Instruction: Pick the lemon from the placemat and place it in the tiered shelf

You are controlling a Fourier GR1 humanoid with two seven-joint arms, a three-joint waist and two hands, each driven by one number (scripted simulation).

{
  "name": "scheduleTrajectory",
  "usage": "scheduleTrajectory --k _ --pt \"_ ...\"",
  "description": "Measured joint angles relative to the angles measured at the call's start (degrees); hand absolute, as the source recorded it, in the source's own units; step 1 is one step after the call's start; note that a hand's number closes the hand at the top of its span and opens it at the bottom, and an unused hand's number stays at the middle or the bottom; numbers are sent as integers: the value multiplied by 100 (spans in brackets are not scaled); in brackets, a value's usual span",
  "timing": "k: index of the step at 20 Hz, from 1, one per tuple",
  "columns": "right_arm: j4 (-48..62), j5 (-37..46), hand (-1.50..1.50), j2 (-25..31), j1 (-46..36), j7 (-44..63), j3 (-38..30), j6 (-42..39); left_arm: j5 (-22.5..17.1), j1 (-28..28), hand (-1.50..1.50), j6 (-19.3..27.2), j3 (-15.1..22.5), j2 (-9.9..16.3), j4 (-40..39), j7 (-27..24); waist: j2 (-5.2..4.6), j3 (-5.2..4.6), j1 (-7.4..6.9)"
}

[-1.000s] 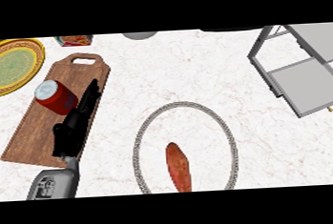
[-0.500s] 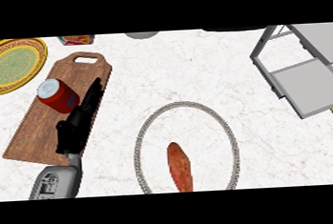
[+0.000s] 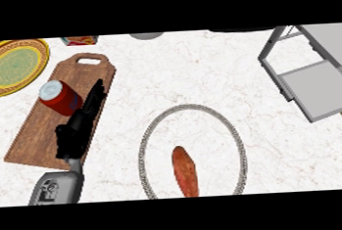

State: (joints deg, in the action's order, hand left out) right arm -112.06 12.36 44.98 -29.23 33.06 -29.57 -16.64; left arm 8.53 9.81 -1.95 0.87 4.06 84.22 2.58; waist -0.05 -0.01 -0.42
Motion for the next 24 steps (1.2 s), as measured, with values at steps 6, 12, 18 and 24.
scheduleTrajectory --k 6,12,18,24 --pt "832 689 150 96 -410 -623 538 446 75 70 0 54 -3 -46 -243 -187 -8 -3 -14" --pt "1589 1498 150 -81 -502 -1664 1000 1196 41 114 0 11 -36 -23 -217 -127 -13 -1 -33" --pt "2465 1579 150 -474 -828 -2210 1045 1756 132 64 0 65 47 -96 -233 -177 -14 2 -31" --pt "3586 960 150 -729 -1443 -2818 690 1986 90 143 0 23 -1 -69 -252 -144 -18 2 -49"
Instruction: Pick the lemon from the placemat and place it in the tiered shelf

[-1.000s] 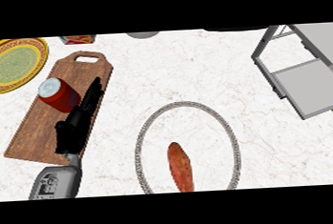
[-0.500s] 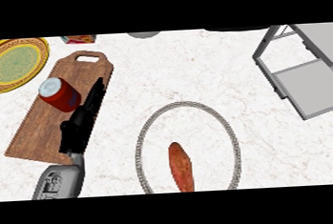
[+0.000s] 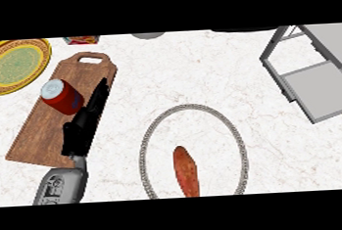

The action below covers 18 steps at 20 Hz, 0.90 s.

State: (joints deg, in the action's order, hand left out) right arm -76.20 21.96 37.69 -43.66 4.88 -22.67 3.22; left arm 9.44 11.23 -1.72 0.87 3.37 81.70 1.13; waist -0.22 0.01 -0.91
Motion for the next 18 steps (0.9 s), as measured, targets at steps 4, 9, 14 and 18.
scheduleTrajectory --k 4,9,14,18 --pt "599 -194 150 6 -137 -487 -93 60 -4 -34 0 9 -1 -6 135 126 7 -1 20" --pt "1276 -10 150 142 -235 -826 -45 313 67 -72 0 52 12 -23 13 -33 9 -5 23" --pt "1809 590 -150 450 -296 -429 -3 792 123 -140 0 94 85 -81 52 -75 9 -10 16" --pt "2234 598 -150 547 -362 -495 -105 944 60 -147 0 41 21 -30 129 -3 18 -11 24"
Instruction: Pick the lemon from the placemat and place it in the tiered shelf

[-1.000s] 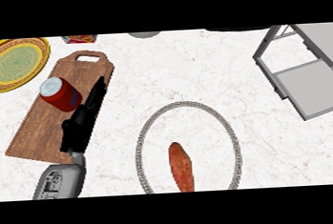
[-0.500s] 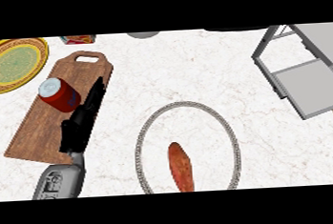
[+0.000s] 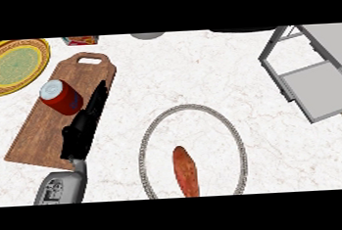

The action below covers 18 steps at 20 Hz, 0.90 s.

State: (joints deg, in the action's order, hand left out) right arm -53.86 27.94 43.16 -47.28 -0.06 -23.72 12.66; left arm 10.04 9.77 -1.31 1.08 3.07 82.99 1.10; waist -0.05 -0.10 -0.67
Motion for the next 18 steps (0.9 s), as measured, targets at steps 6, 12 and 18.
scheduleTrajectory --k 6,12,18 --pt "131 -542 -150 26 -105 -9 -280 -264 -64 -57 0 -64 -56 56 91 45 5 4 23" --pt "60 -1111 -150 173 -189 92 -435 -853 -81 36 0 -61 -97 46 6 38 6 8 45" --pt "-32 -1682 -150 370 -342 353 -827 -1043 -134 -1 0 -137 -141 113 93 82 7 8 53"
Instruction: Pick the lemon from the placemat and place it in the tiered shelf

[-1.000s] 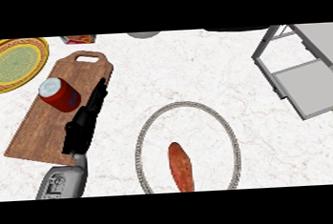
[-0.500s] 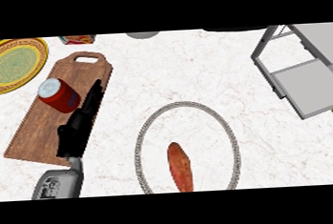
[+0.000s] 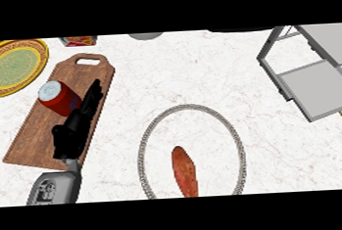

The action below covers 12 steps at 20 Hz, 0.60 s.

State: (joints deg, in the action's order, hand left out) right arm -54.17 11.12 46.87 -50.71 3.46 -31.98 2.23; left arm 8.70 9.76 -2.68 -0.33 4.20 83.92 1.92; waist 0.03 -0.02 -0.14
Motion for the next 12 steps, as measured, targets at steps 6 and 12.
scheduleTrajectory --k 6,12 --pt "285 -540 -150 549 -309 519 -670 63 16 -33 0 -10 37 -22 1 -21 1 0 4" --pt "1072 -774 -150 1605 -144 1048 -1116 -388 24 3 0 -3 -1 15 26 9 -8 4 19"
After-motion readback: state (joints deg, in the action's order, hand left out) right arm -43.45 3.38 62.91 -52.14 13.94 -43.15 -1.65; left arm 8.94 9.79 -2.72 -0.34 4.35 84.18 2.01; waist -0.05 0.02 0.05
